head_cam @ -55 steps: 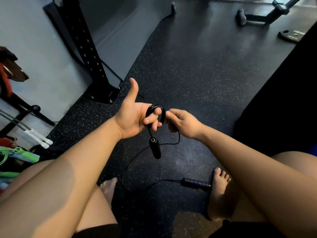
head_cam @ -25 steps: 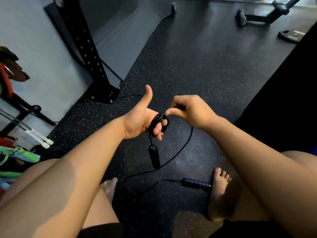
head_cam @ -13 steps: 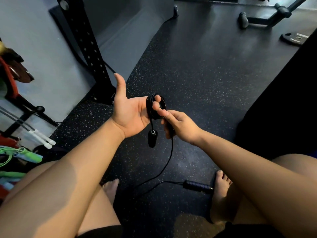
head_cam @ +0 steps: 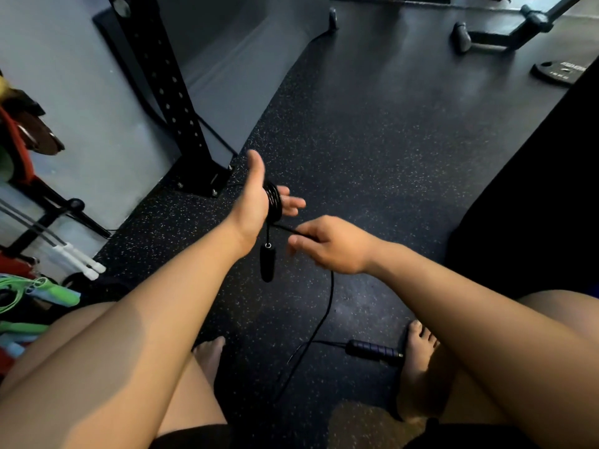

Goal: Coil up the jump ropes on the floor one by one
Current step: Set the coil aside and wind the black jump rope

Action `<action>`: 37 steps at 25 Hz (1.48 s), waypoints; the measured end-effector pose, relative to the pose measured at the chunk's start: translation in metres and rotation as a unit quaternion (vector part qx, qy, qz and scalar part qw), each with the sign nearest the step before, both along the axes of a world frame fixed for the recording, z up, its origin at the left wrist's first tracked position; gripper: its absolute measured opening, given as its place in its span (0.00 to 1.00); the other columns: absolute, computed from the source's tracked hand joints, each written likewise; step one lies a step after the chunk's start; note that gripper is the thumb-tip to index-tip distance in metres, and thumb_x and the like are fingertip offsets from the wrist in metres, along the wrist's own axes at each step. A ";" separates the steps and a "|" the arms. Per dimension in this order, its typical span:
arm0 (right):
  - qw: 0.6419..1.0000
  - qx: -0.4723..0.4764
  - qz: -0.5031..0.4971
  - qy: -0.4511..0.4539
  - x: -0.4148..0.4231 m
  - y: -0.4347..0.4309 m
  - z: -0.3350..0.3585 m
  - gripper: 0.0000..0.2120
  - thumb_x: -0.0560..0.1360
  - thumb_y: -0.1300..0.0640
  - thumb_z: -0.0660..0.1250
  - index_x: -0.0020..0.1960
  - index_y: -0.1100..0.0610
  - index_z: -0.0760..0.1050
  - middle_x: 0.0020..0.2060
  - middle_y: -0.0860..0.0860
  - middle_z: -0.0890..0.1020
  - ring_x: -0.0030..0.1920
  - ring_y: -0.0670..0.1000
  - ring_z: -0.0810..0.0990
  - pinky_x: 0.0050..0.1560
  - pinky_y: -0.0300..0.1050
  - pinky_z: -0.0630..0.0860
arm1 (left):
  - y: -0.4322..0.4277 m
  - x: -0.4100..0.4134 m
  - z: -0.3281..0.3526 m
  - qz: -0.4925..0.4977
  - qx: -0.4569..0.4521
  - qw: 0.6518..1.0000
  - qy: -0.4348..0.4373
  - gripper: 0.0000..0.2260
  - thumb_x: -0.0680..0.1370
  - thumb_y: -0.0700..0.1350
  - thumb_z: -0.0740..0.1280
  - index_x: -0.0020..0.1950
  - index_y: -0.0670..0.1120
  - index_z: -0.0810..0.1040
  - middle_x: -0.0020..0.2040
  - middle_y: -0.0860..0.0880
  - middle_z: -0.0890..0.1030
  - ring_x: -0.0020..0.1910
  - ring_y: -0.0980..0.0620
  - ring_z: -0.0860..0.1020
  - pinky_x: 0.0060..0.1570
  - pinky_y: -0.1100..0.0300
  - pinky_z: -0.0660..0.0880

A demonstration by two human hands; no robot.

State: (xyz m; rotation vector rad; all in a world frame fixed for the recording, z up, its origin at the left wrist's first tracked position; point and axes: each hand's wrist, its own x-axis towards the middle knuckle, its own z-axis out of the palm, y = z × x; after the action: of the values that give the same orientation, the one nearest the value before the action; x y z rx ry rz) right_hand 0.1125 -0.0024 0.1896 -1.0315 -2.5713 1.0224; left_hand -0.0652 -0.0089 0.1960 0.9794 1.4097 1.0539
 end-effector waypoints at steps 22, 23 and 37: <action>0.964 -0.193 -0.128 0.131 0.029 0.019 -0.039 0.16 0.85 0.49 0.57 0.45 0.53 0.79 0.31 0.57 0.77 0.33 0.55 0.76 0.40 0.49 0.72 | -0.014 0.006 0.020 -0.125 0.015 0.962 -0.242 0.50 0.69 0.82 0.37 0.47 0.40 0.77 0.34 0.44 0.76 0.40 0.42 0.80 0.64 0.47 0.72; 0.962 -0.214 -0.121 0.121 0.026 0.017 -0.042 0.17 0.85 0.49 0.57 0.48 0.56 0.80 0.31 0.57 0.77 0.34 0.56 0.76 0.40 0.51 0.73 | -0.013 0.003 0.019 -0.091 0.038 0.962 -0.254 0.49 0.69 0.81 0.38 0.50 0.40 0.77 0.36 0.44 0.78 0.42 0.42 0.81 0.66 0.46 0.72; 0.990 0.120 -0.027 0.070 0.026 0.022 0.026 0.11 0.73 0.45 0.75 0.44 0.53 0.84 0.35 0.44 0.83 0.35 0.42 0.80 0.35 0.33 0.71 | -0.010 0.010 0.001 -0.231 -0.104 0.957 0.139 0.55 0.65 0.82 0.34 0.49 0.39 0.83 0.45 0.38 0.87 0.50 0.47 0.86 0.73 0.47 0.61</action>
State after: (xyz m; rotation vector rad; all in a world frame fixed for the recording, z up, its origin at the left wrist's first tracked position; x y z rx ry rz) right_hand 0.1389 0.0199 0.2155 -0.9254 -2.4628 0.7214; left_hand -0.0553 -0.0187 0.1971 1.2566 1.3854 0.4257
